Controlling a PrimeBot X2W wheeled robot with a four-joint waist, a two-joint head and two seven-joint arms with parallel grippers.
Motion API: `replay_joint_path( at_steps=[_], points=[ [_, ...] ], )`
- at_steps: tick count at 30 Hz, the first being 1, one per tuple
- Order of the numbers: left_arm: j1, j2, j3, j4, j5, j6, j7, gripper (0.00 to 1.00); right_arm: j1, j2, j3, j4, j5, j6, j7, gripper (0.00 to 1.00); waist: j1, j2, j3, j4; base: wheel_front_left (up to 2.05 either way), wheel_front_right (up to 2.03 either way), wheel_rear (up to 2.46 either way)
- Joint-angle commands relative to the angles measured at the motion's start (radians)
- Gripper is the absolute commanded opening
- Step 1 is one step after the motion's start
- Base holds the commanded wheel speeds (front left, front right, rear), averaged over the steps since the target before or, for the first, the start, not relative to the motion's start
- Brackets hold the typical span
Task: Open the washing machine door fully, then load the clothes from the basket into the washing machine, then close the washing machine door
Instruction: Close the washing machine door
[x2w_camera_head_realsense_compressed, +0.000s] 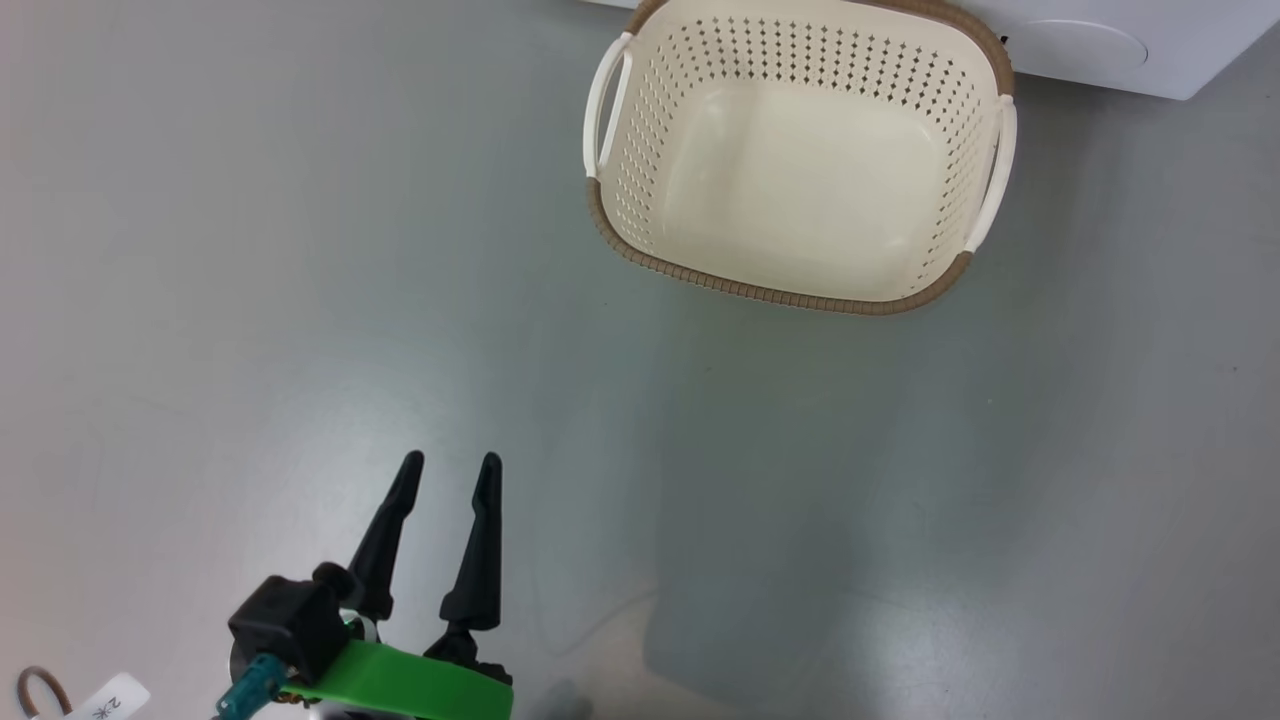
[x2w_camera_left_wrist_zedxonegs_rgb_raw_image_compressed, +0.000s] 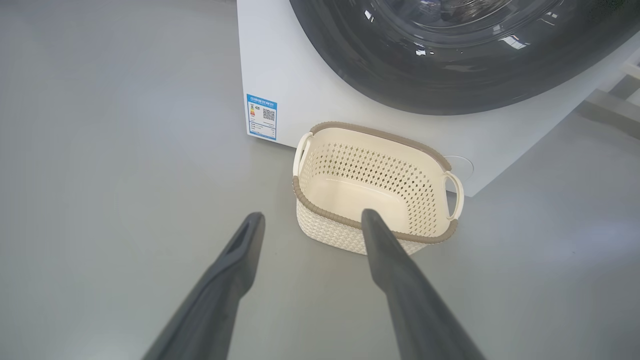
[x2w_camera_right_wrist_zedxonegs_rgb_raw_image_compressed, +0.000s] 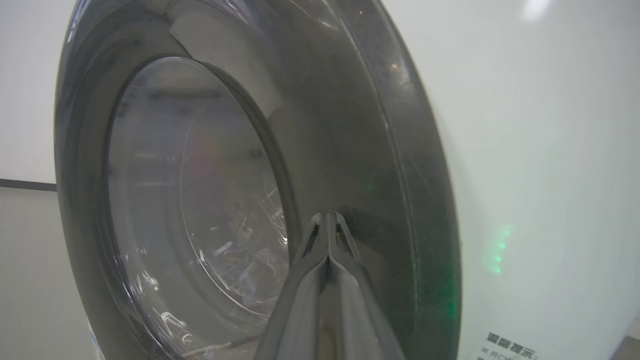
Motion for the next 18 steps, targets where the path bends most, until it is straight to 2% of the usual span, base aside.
replay_joint_path(
  at_steps=[1,18],
  points=[
    [-0.003,0.012,0.029,-0.025,0.006,0.0,-0.006,1.0,-0.026,-0.002,-0.011,-0.012,-0.013,0.0,-0.003,0.0,0.0,0.0,0.002,-0.001,0.0,0.0,0.0],
    [-0.014,0.012,0.017,-0.033,-0.006,0.01,-0.006,1.0,-0.058,0.016,-0.08,0.059,-0.064,0.0,-0.003,0.0,0.0,0.0,-0.014,0.001,0.0,0.0,0.0]
  ],
)
